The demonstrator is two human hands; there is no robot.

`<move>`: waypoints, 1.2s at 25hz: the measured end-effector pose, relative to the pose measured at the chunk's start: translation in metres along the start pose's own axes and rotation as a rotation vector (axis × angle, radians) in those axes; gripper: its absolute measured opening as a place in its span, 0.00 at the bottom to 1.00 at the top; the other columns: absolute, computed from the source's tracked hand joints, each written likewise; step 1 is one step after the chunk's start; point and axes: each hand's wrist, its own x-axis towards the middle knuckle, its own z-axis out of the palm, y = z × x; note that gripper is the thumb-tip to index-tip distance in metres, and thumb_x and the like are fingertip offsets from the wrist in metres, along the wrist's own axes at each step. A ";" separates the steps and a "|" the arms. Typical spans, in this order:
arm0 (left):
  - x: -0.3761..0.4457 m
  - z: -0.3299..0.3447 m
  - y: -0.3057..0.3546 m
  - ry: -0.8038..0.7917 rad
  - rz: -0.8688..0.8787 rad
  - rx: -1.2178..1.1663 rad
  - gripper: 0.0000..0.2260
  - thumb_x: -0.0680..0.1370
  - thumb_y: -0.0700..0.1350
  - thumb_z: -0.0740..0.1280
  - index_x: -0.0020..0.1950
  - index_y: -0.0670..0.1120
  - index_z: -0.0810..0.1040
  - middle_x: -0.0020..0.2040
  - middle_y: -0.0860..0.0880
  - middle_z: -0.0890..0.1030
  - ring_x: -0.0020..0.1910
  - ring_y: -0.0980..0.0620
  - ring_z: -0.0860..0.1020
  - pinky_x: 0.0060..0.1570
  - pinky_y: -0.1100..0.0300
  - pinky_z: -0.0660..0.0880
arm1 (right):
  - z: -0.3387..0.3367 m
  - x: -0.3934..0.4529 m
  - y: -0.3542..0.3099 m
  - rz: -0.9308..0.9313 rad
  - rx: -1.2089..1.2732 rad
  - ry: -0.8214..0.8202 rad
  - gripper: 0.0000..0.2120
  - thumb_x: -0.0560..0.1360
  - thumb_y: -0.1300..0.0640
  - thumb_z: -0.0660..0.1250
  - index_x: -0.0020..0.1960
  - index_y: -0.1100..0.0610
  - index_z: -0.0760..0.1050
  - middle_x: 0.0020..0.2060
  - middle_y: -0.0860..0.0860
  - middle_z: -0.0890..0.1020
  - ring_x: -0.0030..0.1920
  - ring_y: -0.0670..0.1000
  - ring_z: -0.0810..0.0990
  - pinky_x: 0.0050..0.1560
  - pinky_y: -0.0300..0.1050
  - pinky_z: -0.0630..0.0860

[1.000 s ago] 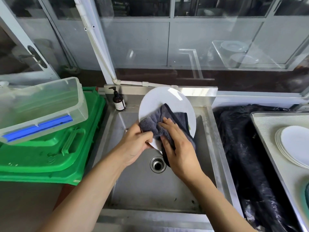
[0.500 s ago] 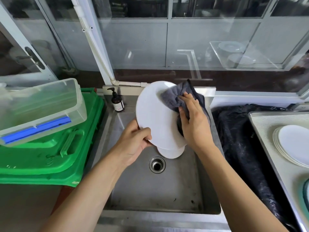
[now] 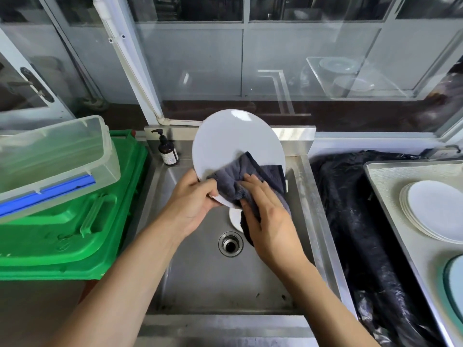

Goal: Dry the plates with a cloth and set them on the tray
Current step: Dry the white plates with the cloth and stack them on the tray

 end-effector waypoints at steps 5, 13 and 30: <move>-0.003 -0.003 -0.007 -0.019 -0.061 0.047 0.16 0.73 0.21 0.54 0.52 0.37 0.72 0.49 0.40 0.71 0.50 0.42 0.71 0.45 0.42 0.79 | -0.006 0.009 0.039 0.212 -0.028 0.138 0.16 0.85 0.56 0.61 0.72 0.56 0.73 0.74 0.50 0.73 0.77 0.51 0.66 0.78 0.47 0.62; -0.011 0.009 -0.009 -0.116 -0.020 0.234 0.11 0.61 0.32 0.61 0.40 0.43 0.69 0.33 0.48 0.69 0.39 0.48 0.68 0.43 0.49 0.69 | -0.005 0.076 0.013 0.069 0.097 0.156 0.19 0.85 0.56 0.61 0.75 0.57 0.70 0.77 0.52 0.69 0.79 0.50 0.64 0.78 0.41 0.60; 0.003 -0.006 -0.001 0.025 -0.055 0.015 0.14 0.71 0.21 0.52 0.49 0.33 0.73 0.50 0.39 0.75 0.52 0.39 0.74 0.53 0.30 0.77 | -0.003 0.021 0.032 0.051 -0.028 -0.064 0.16 0.84 0.56 0.62 0.71 0.52 0.73 0.72 0.47 0.74 0.73 0.43 0.69 0.73 0.41 0.66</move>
